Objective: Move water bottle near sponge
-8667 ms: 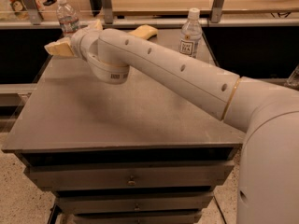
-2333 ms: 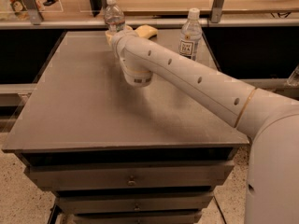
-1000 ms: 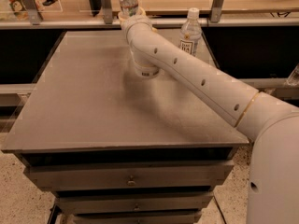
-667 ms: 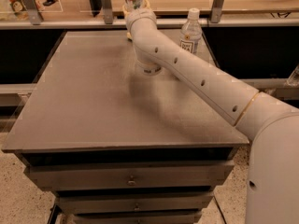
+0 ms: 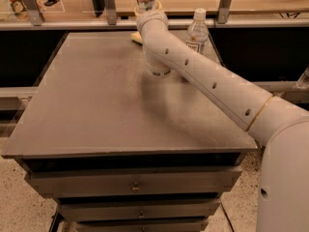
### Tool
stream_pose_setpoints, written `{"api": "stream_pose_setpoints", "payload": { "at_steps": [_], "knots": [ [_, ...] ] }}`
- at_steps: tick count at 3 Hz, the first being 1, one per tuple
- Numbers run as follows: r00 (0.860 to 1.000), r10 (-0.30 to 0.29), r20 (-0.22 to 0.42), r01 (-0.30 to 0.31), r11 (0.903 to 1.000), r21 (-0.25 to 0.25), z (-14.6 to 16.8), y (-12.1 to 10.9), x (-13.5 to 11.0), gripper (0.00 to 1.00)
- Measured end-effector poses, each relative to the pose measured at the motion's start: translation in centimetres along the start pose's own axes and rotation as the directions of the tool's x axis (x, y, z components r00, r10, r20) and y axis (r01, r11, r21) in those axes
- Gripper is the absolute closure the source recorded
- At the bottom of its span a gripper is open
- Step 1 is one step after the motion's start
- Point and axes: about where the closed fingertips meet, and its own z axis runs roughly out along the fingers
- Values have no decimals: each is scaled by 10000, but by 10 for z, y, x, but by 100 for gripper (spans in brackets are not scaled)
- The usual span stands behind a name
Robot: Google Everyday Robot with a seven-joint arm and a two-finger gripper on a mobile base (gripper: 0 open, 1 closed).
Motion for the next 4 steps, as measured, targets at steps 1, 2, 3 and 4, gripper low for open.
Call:
{"api": "stream_pose_setpoints", "payload": {
  "at_steps": [1, 2, 3, 4],
  "knots": [
    [9978, 420, -510, -424, 9991, -72, -6, 0, 15, 100],
    [9923, 757, -977, -773, 9969, -124, -15, 6, 30, 100],
    [9882, 1015, -1146, -1047, 9942, -230, -22, 15, 40, 100],
    [9860, 1123, -1231, -1187, 9919, -454, -29, 22, 51, 100]
  ]
}}
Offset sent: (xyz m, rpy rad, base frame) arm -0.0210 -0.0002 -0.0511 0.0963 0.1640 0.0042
